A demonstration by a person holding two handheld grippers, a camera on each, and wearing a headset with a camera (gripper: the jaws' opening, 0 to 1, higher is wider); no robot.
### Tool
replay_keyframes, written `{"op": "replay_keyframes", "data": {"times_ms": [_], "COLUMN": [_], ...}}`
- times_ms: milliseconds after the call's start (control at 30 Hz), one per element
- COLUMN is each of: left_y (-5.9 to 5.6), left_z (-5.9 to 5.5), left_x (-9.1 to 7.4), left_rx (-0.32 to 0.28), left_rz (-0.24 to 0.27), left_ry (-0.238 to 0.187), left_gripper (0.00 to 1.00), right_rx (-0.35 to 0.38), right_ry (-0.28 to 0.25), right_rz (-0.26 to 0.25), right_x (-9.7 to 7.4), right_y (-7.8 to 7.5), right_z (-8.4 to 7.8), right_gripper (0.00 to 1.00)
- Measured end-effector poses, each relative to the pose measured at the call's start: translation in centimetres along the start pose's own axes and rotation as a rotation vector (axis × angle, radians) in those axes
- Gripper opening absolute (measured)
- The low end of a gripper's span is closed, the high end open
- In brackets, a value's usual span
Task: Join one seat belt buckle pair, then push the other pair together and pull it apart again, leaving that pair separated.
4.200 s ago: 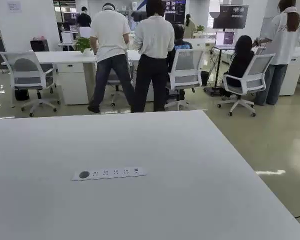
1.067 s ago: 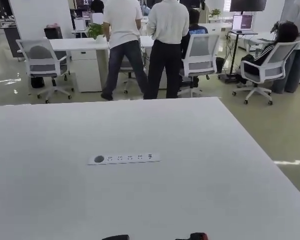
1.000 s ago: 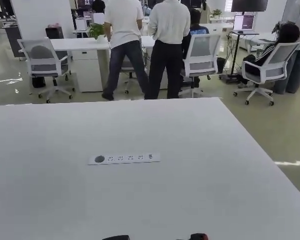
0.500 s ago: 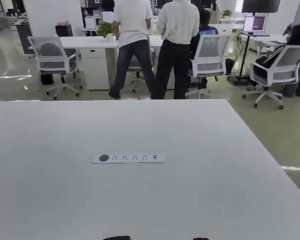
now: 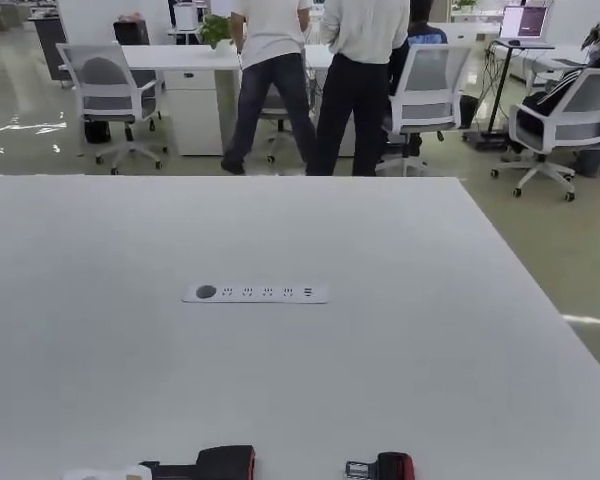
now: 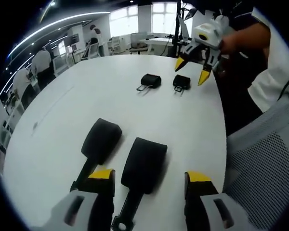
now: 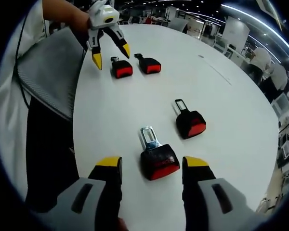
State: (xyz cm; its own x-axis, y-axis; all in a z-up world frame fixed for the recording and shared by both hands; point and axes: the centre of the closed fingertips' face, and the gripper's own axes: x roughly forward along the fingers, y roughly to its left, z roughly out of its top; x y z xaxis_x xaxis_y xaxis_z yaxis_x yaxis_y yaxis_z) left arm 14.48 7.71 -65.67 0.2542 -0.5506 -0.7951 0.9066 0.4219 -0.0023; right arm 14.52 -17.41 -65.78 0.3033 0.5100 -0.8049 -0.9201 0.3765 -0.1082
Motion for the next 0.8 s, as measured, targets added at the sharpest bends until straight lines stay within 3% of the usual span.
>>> {"op": "replay_keyframes", "data": {"times_ms": [167, 267, 400, 533, 600, 767, 800], "left_y": [0.2, 0.2, 0.4, 1.0, 1.0, 0.6, 0.8], "left_z": [0.0, 0.1, -0.1, -0.2, -0.3, -0.8, -0.7], "left_x": [0.5, 0.8, 1.4, 1.8, 1.9, 2.5, 2.5], "left_rx": [0.027, 0.045, 0.076, 0.092, 0.097, 0.124, 0.132], "left_rz": [-0.01, -0.033, -0.046, -0.052, -0.057, -0.109, -0.098], "left_ry": [0.023, 0.019, 0.047, 0.063, 0.07, 0.105, 0.101], "left_gripper": [0.56, 0.5, 0.47, 0.46, 0.45, 0.37, 0.37], "right_rx": [-0.058, -0.088, -0.11, -0.118, -0.086, -0.093, -0.099], "right_ry": [0.017, 0.032, 0.041, 0.049, 0.041, 0.055, 0.063], "right_rz": [0.034, 0.047, 0.069, 0.094, 0.105, 0.127, 0.138], "right_x": [0.5, 0.8, 1.1, 1.5, 1.7, 2.0, 2.1], "right_y": [-0.2, -0.5, -0.8, -1.0, -1.2, -1.5, -1.4], "right_z": [-0.3, -0.6, -0.7, -0.8, -0.6, -0.8, -0.9], "right_gripper": [0.47, 0.46, 0.45, 0.43, 0.43, 0.41, 0.41]}}
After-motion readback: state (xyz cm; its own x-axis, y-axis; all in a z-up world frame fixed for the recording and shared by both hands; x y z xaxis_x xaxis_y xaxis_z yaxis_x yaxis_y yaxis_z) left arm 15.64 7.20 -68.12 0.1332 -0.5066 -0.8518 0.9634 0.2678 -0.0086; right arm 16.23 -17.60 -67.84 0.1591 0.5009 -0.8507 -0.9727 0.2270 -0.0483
